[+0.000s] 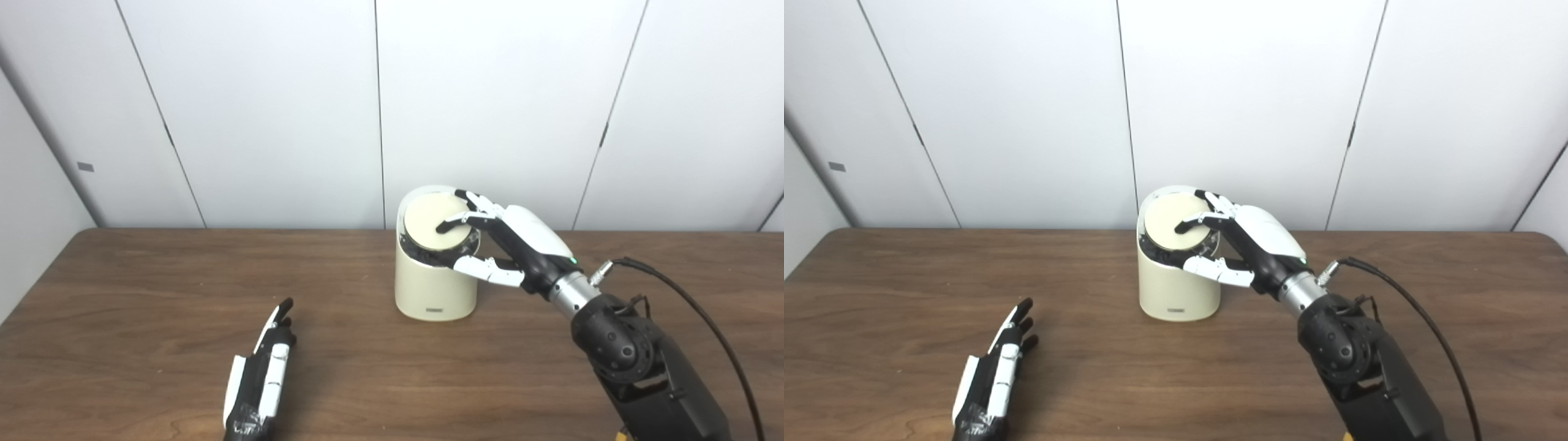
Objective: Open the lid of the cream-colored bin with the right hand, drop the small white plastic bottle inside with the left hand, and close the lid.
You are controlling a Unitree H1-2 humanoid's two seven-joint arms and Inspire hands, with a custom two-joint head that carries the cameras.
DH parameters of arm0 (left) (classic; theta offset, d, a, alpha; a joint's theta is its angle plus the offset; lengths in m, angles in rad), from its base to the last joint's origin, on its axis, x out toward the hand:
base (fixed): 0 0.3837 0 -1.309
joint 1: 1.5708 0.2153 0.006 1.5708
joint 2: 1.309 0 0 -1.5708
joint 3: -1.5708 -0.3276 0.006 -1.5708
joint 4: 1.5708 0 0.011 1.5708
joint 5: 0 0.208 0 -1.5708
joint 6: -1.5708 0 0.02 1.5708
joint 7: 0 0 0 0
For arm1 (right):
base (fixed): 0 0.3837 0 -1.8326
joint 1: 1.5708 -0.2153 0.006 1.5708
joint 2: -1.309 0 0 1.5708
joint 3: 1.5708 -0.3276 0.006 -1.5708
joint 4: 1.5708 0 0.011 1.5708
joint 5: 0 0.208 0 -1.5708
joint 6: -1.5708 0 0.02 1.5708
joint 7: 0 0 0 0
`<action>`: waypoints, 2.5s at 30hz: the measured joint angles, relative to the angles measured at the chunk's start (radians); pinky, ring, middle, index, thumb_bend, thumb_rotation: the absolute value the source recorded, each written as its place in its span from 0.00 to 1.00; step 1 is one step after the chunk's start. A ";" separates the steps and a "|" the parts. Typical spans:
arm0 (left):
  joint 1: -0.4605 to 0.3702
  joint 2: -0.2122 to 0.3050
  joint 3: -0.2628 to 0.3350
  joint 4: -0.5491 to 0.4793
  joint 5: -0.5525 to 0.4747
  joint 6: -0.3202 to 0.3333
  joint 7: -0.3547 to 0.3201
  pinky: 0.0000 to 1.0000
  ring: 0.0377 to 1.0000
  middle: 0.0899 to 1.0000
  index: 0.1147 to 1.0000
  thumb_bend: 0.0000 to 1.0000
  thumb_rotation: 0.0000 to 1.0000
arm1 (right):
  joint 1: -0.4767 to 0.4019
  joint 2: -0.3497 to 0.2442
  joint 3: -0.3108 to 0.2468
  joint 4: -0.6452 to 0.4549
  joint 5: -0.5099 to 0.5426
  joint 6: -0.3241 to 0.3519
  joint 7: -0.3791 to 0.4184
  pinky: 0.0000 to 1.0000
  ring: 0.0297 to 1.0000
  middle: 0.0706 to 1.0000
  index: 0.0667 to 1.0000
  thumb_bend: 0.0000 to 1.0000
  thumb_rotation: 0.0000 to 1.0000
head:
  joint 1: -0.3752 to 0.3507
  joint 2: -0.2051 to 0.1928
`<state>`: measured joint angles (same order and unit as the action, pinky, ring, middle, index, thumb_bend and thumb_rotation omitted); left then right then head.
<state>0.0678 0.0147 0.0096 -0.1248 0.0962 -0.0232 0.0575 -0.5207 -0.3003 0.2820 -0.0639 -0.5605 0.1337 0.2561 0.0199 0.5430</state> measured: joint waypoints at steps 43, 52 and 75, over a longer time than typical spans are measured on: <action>-0.006 -0.006 0.000 0.007 0.007 -0.020 0.013 0.89 0.96 0.99 0.96 0.65 1.00 | -0.023 -0.055 0.105 0.001 -0.370 -0.094 -0.083 1.00 1.00 1.00 0.67 0.58 1.00 | 0.009 0.017; -0.008 -0.006 -0.001 0.009 0.008 -0.021 0.013 0.89 0.97 1.00 0.97 0.65 1.00 | -0.023 -0.055 0.104 0.004 -0.370 -0.097 -0.086 1.00 1.00 1.00 0.67 0.58 1.00 | 0.014 0.017; -0.010 -0.010 -0.001 0.011 0.017 -0.023 0.021 0.88 0.96 0.99 0.96 0.65 1.00 | -0.014 -0.054 0.079 -0.039 -0.354 -0.082 -0.018 1.00 1.00 1.00 0.75 0.57 1.00 | 0.018 0.023</action>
<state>0.0575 0.0045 0.0086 -0.1136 0.1134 -0.0463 0.0785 -0.5342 -0.3541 0.3615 -0.1031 -0.9149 0.0520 0.2376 0.0383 0.5660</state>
